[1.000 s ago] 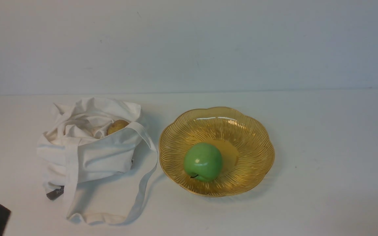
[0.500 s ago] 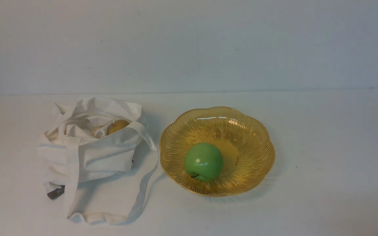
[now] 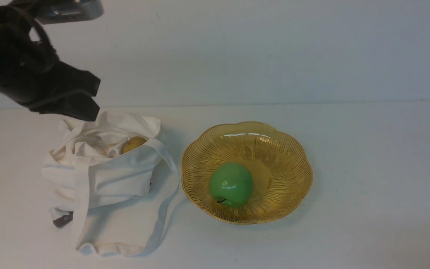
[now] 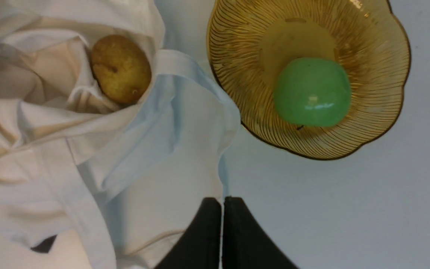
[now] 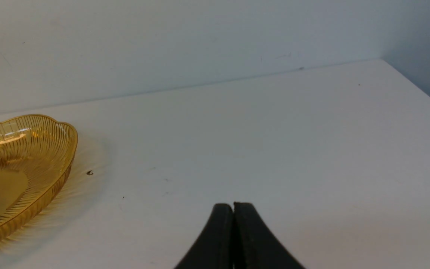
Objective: Take the fruit out of the cloth bag on the white table and place them on a plate.
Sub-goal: 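Reach into the cloth bag and grasp the kiwi with the left gripper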
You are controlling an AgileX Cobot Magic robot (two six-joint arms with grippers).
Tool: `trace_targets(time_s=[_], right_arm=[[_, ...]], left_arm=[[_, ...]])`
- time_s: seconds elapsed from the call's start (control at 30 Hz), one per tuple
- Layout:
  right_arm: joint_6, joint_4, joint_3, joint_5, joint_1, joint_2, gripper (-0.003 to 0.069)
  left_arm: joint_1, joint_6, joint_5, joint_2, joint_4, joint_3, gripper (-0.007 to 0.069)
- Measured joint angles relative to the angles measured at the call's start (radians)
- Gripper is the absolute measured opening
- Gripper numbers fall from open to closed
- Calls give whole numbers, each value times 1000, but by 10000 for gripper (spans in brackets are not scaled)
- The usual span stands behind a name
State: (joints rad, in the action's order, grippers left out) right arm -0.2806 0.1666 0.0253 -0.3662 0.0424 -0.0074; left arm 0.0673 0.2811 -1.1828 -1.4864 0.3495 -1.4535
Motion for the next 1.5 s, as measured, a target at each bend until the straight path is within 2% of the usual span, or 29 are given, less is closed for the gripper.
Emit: trace_targets(time_s=[0.33,0.57,0.7,0.87,0.97,1.03,1.07,1.1,1.23,1.5], right_arm=[[0,0,0,0,0,0,-15],[0,0,0,0,0,0,-15],[0,0,0,0,0,0,-15],[0,0,0,0,0,0,-15],[0,0,0,0,0,0,-15],[0,0,0,0,0,0,-15],[0,0,0,0,0,0,-15],[0,0,0,0,0,0,-15],[0,0,0,0,0,0,-15],[0,0,0,0,0,0,-15]], left_arm=[[43,-36,-42,-381,-105,-282,-8],[57,-59,-41,-459,-175,-354,-8],[57,-59,10,-480,-185,-356,4],[61,-62,45,-515,-185,-356,83],[75,-67,61,-549,-188,-356,201],[84,-74,62,-577,-195,-356,318],[84,-74,62,-577,-195,-356,318],[86,-78,62,-593,-204,-356,389],[87,-80,62,-628,-211,-356,521],[87,-144,65,-652,-273,-356,552]])
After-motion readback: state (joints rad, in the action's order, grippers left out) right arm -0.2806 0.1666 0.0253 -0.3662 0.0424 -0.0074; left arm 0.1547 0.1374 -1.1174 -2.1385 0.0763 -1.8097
